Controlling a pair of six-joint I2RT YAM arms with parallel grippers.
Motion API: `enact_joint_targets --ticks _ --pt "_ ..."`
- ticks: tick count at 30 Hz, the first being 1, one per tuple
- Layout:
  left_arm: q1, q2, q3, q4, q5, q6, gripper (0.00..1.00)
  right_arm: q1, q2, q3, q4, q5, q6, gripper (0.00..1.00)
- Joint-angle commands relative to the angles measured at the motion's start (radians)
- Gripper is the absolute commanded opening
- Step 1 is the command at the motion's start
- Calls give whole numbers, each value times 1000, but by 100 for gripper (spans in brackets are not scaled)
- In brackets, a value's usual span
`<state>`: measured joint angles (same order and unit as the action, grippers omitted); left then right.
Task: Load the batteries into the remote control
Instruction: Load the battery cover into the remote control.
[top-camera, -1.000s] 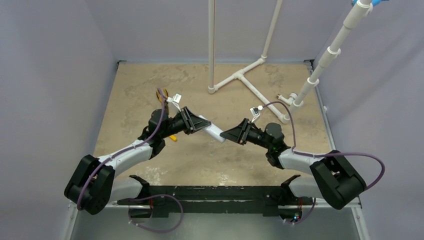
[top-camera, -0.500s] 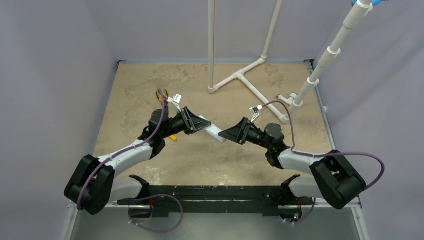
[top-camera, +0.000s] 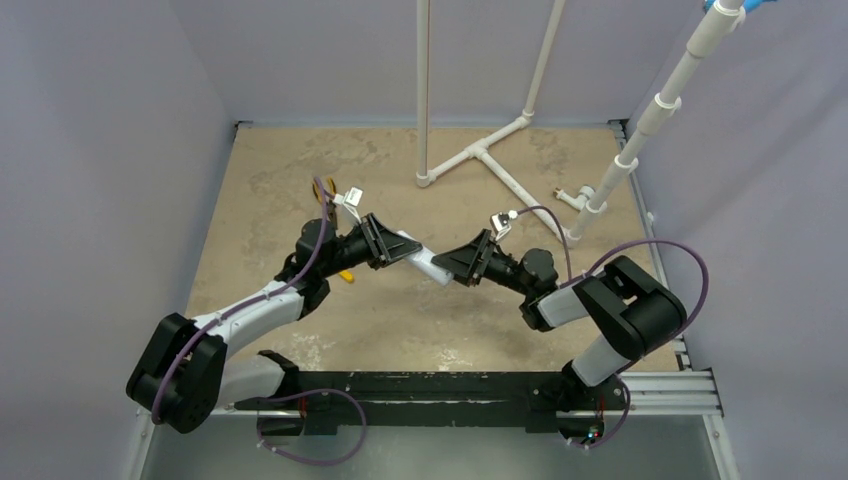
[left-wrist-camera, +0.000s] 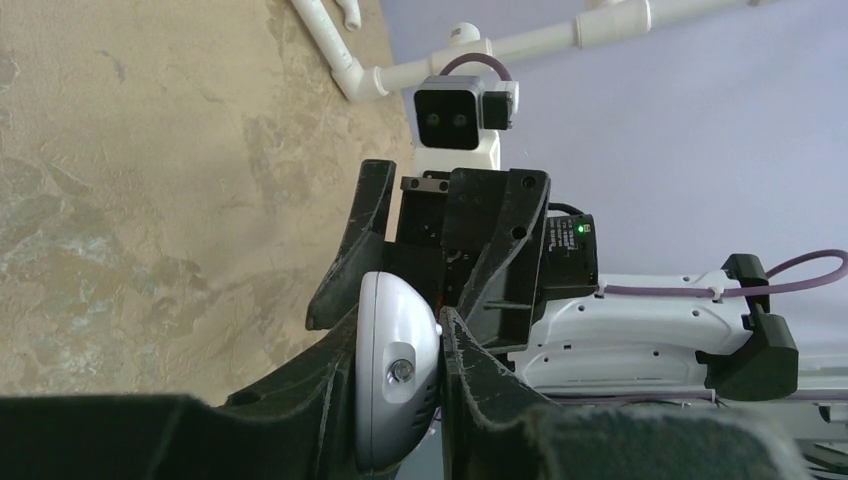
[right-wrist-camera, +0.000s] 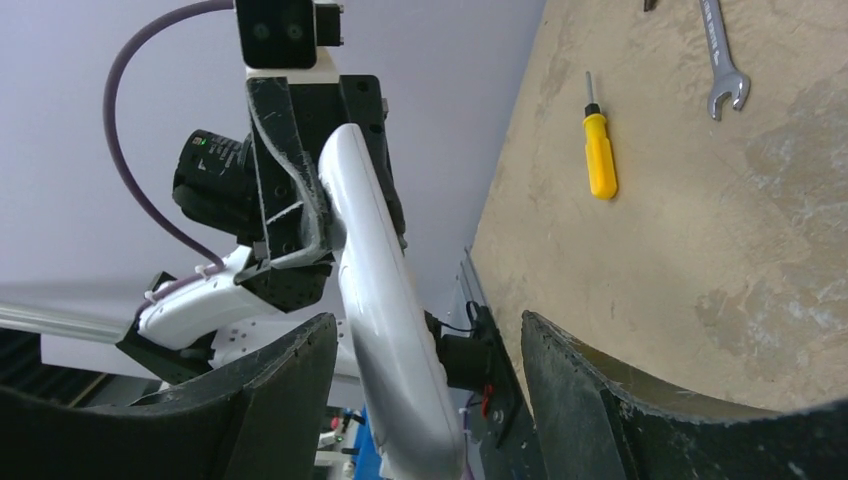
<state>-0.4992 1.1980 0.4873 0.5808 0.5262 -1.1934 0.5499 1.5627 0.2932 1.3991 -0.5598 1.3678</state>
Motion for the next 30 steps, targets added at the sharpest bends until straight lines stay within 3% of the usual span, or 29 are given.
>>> enact_joint_targets --ticks 1,5,12,16,30 --pt "-4 -28 43 48 -8 -4 0 34 35 52 194 22 61 66" --pt "-4 -23 44 52 -11 -5 0 58 46 80 192 16 55 65" --pt "-4 -23 38 56 -11 -4 0 62 59 77 196 19 54 48" --pt "-3 -25 33 59 -19 -7 0 61 57 68 196 16 52 44" --pt "-2 -52 17 61 -43 -7 0 61 23 24 197 35 39 48"
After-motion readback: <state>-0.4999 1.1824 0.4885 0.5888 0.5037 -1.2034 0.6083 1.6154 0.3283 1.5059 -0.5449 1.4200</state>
